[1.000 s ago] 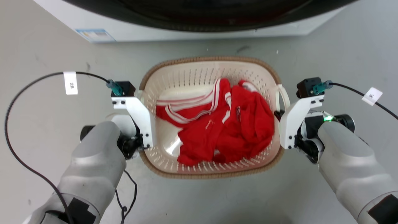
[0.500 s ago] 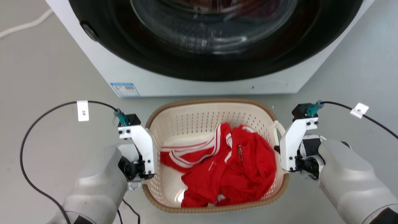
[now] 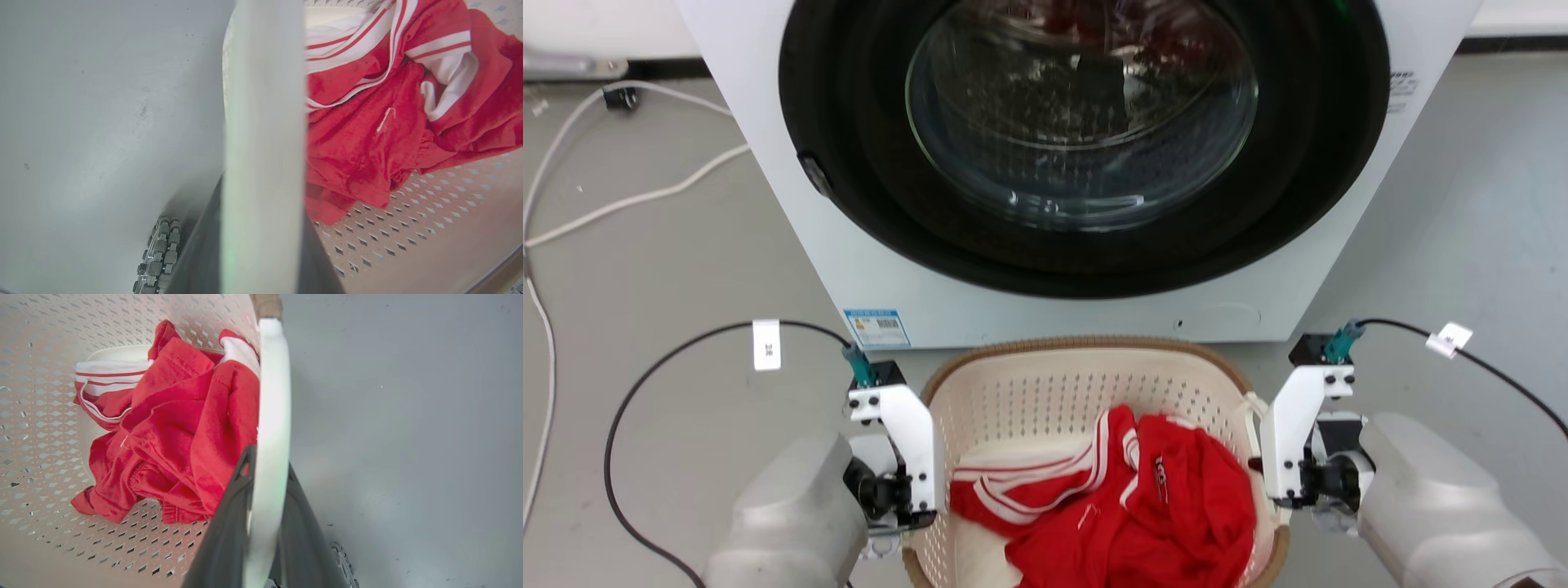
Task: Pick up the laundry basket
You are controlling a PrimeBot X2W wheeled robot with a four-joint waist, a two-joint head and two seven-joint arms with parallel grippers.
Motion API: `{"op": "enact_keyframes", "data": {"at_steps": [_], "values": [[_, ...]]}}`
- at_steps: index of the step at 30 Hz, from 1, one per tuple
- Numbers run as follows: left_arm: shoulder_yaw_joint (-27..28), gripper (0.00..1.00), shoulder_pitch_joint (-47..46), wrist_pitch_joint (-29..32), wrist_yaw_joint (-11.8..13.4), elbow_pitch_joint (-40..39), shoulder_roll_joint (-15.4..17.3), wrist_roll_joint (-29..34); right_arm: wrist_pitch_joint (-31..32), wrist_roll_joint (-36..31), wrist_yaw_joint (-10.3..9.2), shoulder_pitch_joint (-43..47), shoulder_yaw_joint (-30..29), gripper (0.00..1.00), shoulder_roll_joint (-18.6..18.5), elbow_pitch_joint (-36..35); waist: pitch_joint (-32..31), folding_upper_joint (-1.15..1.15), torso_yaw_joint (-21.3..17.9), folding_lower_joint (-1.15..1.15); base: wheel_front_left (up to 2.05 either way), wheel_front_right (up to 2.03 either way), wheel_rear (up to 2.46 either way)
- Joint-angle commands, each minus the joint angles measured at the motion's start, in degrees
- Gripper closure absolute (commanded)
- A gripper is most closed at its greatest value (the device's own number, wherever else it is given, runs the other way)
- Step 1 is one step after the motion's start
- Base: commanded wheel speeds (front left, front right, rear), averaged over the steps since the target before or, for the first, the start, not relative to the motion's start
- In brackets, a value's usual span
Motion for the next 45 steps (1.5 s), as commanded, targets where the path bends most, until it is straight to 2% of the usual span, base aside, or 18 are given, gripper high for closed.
{"op": "enact_keyframes", "data": {"at_steps": [1, 15, 45], "values": [[-0.13, 1.00, 0.94, 0.54, -0.84, -0.34, -0.65, -0.61, 0.23, 0.39, 0.16, 0.98, 0.13, 1.00, 0.40, 0.32, -1.93, 0.00, 0.02, 0.01, 0.00, 0.00, 0.00], [-1.32, 1.00, 5.38, 1.40, -0.85, 0.69, -2.22, -2.80, 1.64, 1.68, 0.16, 4.26, 1.18, 1.00, 1.30, 1.43, -6.49, 0.00, 0.44, 0.01, 0.00, 0.00, 0.00], [-2.83, 1.00, 5.45, -2.02, -0.85, 1.71, -2.42, -4.38, 2.20, 2.84, 0.17, 3.29, 2.67, 1.00, 2.14, 2.43, -7.13, 0.00, 0.06, 0.01, 0.00, 0.00, 0.00]]}}
